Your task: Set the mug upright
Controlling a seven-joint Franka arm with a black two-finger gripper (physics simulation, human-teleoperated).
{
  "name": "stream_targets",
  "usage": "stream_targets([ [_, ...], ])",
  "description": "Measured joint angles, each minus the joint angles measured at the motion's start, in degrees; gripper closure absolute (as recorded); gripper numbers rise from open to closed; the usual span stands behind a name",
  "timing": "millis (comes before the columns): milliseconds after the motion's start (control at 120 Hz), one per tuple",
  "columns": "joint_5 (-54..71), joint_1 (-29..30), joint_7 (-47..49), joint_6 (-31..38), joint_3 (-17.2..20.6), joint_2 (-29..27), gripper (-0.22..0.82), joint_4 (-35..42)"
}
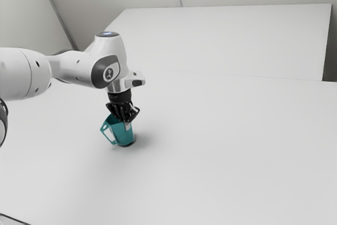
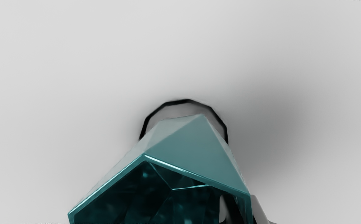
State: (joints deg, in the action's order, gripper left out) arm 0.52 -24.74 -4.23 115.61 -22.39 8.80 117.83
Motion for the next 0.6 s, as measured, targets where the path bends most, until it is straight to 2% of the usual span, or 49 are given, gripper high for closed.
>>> stream_targets([
  [225,0.49,-0.05,3.91,0.48,0.03,0.12,0.78,0.23],
  [425,0.7,-0.12,5.67,0.52,-0.01,-0.02,0.35,0.07],
  [600,2.72,0.05,6.23,-0.28,-0.25,-2.37,0.16,-2.57],
])
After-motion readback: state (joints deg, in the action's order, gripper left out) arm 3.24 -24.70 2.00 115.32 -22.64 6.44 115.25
